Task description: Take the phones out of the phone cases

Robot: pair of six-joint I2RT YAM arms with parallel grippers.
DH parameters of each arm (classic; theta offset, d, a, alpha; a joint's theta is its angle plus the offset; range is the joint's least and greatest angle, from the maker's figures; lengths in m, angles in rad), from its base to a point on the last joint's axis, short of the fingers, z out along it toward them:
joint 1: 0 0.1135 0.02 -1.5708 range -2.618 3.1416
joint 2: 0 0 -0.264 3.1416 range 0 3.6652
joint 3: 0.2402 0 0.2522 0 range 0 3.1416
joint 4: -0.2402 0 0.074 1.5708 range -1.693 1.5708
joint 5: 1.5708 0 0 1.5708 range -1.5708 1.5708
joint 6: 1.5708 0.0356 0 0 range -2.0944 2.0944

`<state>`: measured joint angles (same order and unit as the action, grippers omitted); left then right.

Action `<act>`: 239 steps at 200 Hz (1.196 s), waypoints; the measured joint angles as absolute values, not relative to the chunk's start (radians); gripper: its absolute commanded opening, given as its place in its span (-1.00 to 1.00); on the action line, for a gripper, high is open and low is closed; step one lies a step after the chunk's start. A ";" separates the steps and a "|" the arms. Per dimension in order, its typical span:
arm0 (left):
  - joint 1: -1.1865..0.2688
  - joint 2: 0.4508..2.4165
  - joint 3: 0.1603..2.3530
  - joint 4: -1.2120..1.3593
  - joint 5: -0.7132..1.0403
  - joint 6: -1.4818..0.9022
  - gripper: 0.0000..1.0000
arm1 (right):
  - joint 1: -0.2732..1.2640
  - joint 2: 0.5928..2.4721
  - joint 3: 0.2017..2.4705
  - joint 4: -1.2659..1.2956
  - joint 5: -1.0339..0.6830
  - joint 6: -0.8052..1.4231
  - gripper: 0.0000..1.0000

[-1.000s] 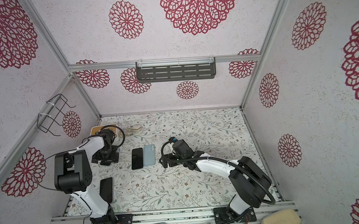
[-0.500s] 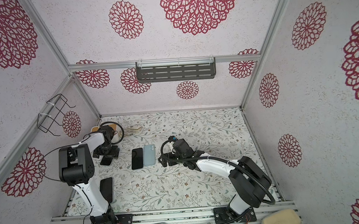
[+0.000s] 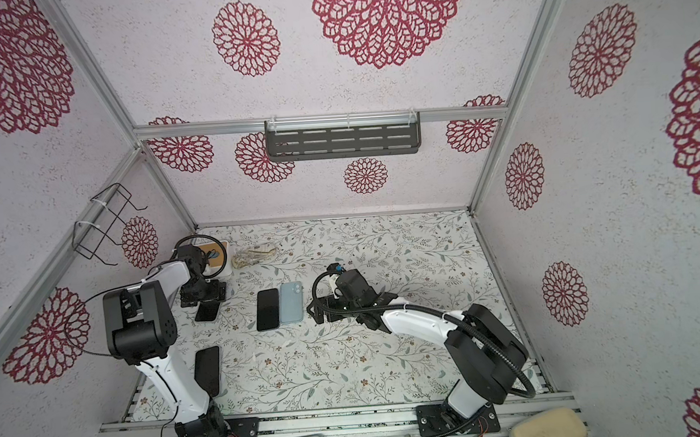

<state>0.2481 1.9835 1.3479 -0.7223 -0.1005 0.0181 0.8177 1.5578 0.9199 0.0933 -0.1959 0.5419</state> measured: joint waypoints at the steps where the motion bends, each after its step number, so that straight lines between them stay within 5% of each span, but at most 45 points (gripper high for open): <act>1: 0.250 1.984 1.348 -0.722 -0.097 0.018 0.73 | 0.818 1.558 0.920 0.093 -0.196 0.542 0.98; 50: 0.265 2.010 1.378 -0.736 -0.028 0.026 0.60 | 0.818 1.558 0.920 0.097 -0.195 0.542 0.98; 128: 0.229 2.018 1.390 -0.758 -0.011 0.010 0.73 | 0.818 1.558 0.920 0.109 -0.194 0.542 0.98; 239: 0.192 2.070 1.456 -0.802 -0.059 -0.020 0.66 | 0.818 1.552 0.906 0.116 -0.187 0.542 0.98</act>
